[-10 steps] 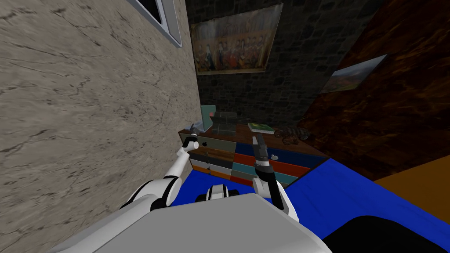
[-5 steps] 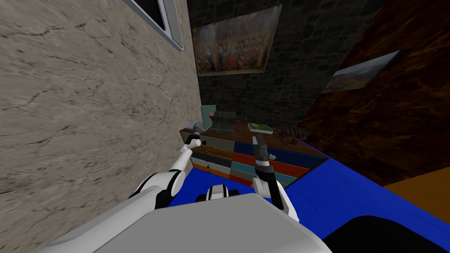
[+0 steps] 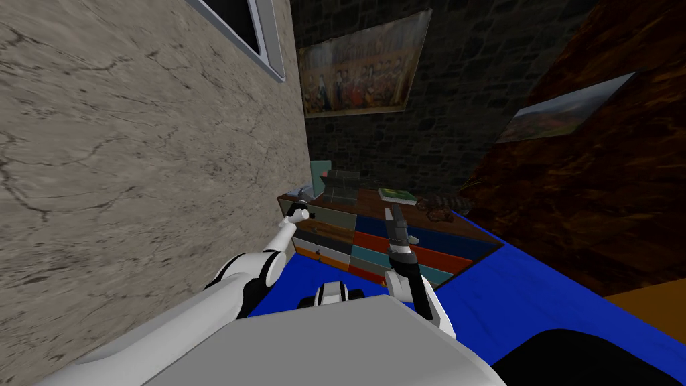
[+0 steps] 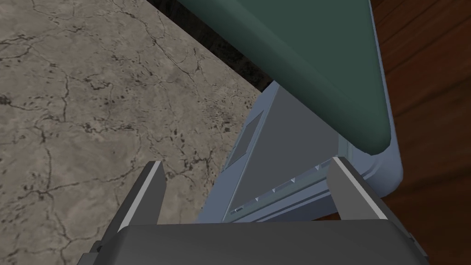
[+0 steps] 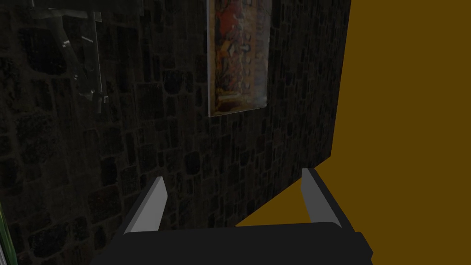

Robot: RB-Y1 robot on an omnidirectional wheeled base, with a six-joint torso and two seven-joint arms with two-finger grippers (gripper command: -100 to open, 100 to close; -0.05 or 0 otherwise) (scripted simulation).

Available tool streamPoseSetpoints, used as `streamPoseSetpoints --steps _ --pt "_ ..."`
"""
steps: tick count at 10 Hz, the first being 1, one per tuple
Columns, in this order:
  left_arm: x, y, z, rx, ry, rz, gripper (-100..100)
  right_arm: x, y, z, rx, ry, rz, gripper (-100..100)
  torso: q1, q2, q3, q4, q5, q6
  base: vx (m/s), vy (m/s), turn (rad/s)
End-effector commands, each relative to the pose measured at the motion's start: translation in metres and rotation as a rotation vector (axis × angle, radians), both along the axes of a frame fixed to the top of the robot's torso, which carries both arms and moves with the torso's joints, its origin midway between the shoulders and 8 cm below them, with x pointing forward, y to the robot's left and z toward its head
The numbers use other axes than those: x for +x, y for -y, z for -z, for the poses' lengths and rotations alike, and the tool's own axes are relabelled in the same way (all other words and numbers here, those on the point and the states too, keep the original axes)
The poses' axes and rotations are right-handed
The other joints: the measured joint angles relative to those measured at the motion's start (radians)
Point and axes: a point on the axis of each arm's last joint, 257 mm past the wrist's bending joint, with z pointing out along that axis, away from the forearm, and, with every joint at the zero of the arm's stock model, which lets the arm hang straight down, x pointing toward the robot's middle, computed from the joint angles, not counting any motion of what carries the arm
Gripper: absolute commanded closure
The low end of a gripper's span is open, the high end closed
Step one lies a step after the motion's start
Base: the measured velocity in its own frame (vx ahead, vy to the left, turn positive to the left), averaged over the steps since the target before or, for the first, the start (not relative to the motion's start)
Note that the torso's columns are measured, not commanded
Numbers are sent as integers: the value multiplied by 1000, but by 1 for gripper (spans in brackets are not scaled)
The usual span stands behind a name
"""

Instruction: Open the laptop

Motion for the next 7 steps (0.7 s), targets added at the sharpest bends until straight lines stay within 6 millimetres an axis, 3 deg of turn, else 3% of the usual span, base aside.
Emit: streamPoseSetpoints --steps 1,2,4,6,7 --pt "8 26 6 -34 -44 37 -100 0 0 0 0 0 0 0 1 -1 -1 0 0 0 -35 -59 59" --pt "7 16 4 -24 -28 22 -100 0 0 0 0 0 0 0 1 -2 -1 0 0 -1 -15 -30 13" --pt "9 -38 5 -16 -32 -62 -100 0 0 0 0 0 0 0 7 -1 -1 1 2 -3 -44 35 -381" --pt "8 -40 5 -20 -32 -65 -100 0 0 0 0 0 0 0 7 0 0 2 2 -5 -43 37 -57" --pt "8 -68 5 -18 -32 -108 -100 0 0 0 0 0 0 0 4 -2 -1 1 1 -5 -28 22 -291"
